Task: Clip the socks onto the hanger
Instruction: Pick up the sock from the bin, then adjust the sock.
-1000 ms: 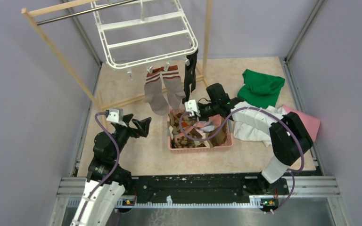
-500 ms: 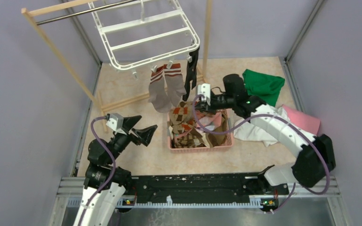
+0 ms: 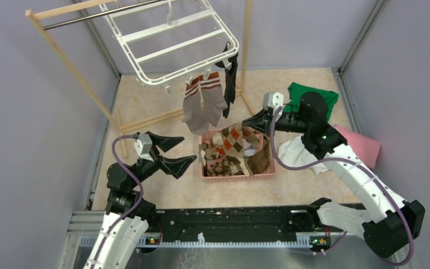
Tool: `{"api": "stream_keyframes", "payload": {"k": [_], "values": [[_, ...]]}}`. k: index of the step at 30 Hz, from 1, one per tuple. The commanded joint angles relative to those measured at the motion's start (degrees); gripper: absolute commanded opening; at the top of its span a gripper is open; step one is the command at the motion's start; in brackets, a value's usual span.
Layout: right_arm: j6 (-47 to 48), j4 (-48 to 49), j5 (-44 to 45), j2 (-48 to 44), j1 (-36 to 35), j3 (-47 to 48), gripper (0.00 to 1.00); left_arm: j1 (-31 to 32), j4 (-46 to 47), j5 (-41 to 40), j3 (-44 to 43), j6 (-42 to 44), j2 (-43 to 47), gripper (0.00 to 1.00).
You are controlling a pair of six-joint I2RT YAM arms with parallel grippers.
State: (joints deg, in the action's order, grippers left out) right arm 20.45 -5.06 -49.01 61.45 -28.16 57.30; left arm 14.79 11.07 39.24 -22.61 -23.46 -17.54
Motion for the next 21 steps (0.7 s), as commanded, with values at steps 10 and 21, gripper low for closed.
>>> {"api": "stream_keyframes", "payload": {"k": [10,21], "values": [[-11.8,20.1,-8.7,-4.5,0.4,-3.0,0.00,0.5,22.9,3.4,9.4,-12.6,-5.9,0.99],[-18.8,29.9,-10.8,-3.1,-0.8,-4.1,0.00,5.0,37.6,0.1,11.6,-15.6,-17.1,0.99]]}}
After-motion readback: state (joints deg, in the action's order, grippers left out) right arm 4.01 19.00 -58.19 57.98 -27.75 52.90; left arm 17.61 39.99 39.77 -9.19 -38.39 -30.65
